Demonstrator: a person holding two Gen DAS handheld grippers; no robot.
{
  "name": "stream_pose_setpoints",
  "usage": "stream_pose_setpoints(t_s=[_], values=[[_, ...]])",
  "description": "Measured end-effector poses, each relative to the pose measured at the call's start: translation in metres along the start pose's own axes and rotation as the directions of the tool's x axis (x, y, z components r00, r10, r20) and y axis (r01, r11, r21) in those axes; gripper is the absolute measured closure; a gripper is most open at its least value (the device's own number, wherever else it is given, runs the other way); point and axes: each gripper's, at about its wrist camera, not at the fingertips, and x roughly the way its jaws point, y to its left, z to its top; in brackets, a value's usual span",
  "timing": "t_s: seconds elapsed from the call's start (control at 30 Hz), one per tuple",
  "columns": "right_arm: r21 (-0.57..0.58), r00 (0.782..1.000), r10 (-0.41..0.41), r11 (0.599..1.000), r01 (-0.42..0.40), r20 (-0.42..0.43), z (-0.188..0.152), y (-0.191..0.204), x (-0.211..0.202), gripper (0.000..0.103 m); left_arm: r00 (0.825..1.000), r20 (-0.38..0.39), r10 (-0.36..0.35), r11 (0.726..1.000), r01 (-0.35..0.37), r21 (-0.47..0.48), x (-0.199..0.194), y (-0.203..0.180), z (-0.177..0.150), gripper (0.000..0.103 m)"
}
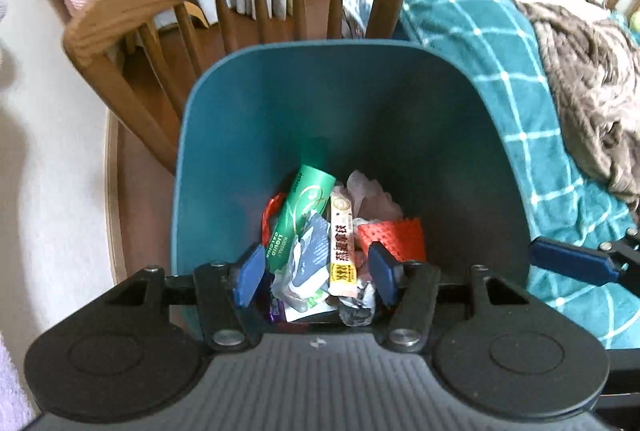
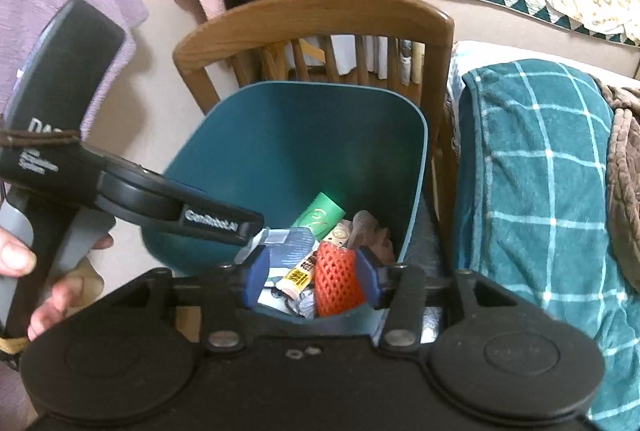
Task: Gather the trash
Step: 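Open both tools to drop foam net and stick packet into the wastebasket, then withdraw both tools from the wastebasket and lower toward the floor trash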
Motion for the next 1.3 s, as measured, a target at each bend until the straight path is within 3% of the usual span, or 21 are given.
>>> stream_pose_setpoints(t_s=[0.33, 0.7, 0.77, 0.87, 1.07, 1.3], values=[[-0.106, 0.990, 0.131, 0.987, -0.125, 0.056, -0.024, -0.018, -0.056, 0.049, 0.991, 0.115, 0.073, 0.994, -0.062, -0.095, -0.073, -0.030, -0.037, 0.047], [-0.217, 0.966, 0.251, 0.949, -0.231, 0.069, -0.054, -0.048, -0.107, 0.043, 0.977, 0.165, 0.135, 0.962, -0.090, -0.258, -0.117, -0.070, -0.098, 0.047], [-0.226, 0.963, 0.260, 0.944, -0.240, 0.066, -0.060, -0.052, -0.111, 0.041, 0.977, 0.163, 0.135, 0.957, -0.086, -0.277, -0.120, -0.076, -0.110, 0.039], [-0.236, 0.959, 0.277, 0.937, -0.257, 0.055, -0.071, -0.057, -0.114, 0.037, 0.977, 0.166, 0.132, 0.950, -0.077, -0.301, -0.120, -0.081, -0.127, 0.029], [-0.212, 0.961, 0.275, 0.941, -0.264, 0.024, -0.101, -0.062, -0.100, 0.024, 0.980, 0.162, 0.114, 0.956, -0.064, -0.287, -0.101, -0.084, -0.161, 0.023], [-0.130, 0.971, 0.239, 0.962, -0.241, -0.028, -0.142, -0.064, -0.047, 0.010, 0.989, 0.139, 0.048, 0.966, -0.011, -0.258, -0.032, -0.062, -0.202, 0.019]])
